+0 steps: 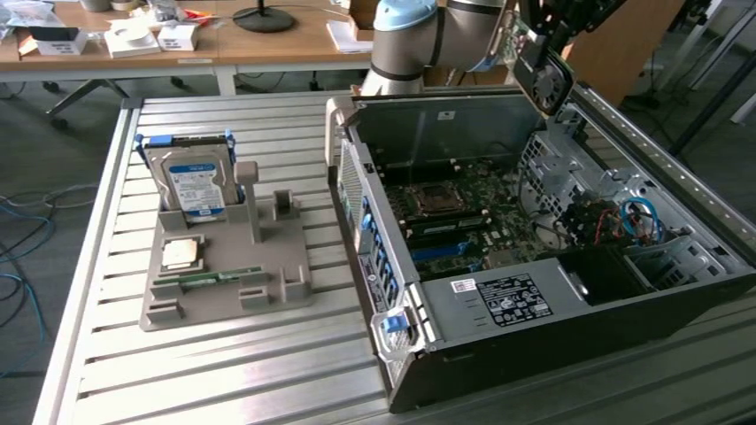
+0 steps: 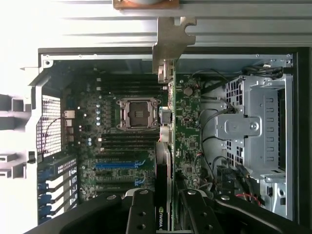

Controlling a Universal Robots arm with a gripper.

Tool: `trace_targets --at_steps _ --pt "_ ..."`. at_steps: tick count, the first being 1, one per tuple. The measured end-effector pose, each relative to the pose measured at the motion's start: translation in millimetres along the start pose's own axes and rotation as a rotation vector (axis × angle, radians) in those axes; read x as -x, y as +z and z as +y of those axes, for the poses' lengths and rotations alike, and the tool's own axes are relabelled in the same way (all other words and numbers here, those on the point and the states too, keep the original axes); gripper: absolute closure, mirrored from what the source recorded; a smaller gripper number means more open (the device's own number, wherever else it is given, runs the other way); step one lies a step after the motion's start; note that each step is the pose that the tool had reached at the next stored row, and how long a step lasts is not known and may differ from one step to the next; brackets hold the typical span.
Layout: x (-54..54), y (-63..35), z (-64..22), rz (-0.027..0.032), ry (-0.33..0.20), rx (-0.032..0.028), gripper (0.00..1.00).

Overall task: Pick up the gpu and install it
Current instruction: 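Pick up the gpu and move the gpu toward the slot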

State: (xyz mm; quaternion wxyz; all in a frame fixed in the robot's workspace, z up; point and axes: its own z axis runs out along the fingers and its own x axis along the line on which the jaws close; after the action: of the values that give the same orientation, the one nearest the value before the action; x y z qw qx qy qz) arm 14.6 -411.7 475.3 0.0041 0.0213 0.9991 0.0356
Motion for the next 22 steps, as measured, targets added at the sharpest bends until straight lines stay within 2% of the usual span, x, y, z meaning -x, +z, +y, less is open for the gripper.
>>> trace_targets --at_steps 22 --pt "-0.3 40.0 -3.0 0.0 0.0 0.0 0.74"
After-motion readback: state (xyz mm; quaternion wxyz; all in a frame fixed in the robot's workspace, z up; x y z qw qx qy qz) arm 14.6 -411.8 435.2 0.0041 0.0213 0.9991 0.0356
